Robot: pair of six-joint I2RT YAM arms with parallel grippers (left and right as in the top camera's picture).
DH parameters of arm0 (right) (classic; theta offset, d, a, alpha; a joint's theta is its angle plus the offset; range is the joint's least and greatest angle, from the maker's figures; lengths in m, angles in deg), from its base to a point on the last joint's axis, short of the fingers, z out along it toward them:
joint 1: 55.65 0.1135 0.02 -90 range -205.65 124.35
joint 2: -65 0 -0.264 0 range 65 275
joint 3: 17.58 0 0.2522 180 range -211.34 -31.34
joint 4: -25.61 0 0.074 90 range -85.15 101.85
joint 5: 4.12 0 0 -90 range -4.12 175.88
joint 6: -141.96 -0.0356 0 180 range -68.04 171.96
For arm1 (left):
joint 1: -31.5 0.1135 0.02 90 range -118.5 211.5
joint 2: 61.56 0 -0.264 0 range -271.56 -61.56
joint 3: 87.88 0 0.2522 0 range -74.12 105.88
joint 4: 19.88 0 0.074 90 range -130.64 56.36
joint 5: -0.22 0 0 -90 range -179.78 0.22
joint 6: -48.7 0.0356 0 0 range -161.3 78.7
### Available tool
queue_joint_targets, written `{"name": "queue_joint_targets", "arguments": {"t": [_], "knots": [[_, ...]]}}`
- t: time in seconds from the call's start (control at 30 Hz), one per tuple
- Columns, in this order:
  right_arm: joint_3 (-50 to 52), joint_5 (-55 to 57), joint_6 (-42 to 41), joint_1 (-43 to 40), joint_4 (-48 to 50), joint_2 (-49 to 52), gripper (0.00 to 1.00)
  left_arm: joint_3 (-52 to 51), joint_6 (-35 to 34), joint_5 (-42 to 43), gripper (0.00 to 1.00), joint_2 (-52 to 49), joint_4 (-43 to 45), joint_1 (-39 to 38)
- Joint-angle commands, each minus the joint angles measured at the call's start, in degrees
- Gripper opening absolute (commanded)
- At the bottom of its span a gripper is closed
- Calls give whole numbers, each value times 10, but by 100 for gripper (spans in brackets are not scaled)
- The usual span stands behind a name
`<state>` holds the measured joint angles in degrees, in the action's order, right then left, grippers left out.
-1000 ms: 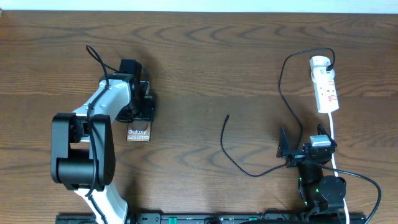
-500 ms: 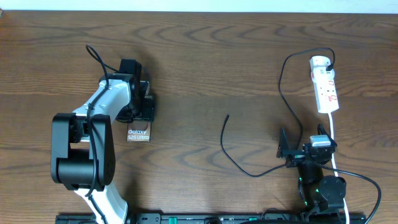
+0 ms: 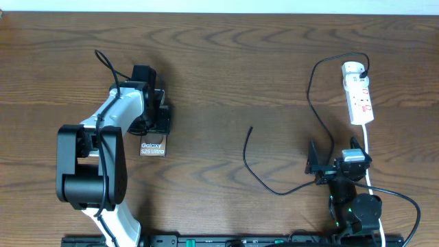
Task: Plug charger to phone and switch on socket
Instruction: 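Close the left gripper on the phone's top edge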
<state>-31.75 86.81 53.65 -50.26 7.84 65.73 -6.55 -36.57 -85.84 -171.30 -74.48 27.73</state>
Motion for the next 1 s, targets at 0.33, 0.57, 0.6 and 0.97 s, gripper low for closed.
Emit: {"name": "queue_joint_targets", "arguments": {"t": [0.33,0.57,0.6,0.97], "knots": [[1,4,-8,3,-2,-2,99,-21,2,1,8,-16,-2,0],[1,4,-8,3,-2,-2,99,-21,2,1,7,-16,-2,0],[1,4,-8,3,-2,-2,99,-21,2,1,8,-16,-2,0],[1,4,-8,3,-2,-2,99,-21,2,1,7,-16,-2,0]]}}
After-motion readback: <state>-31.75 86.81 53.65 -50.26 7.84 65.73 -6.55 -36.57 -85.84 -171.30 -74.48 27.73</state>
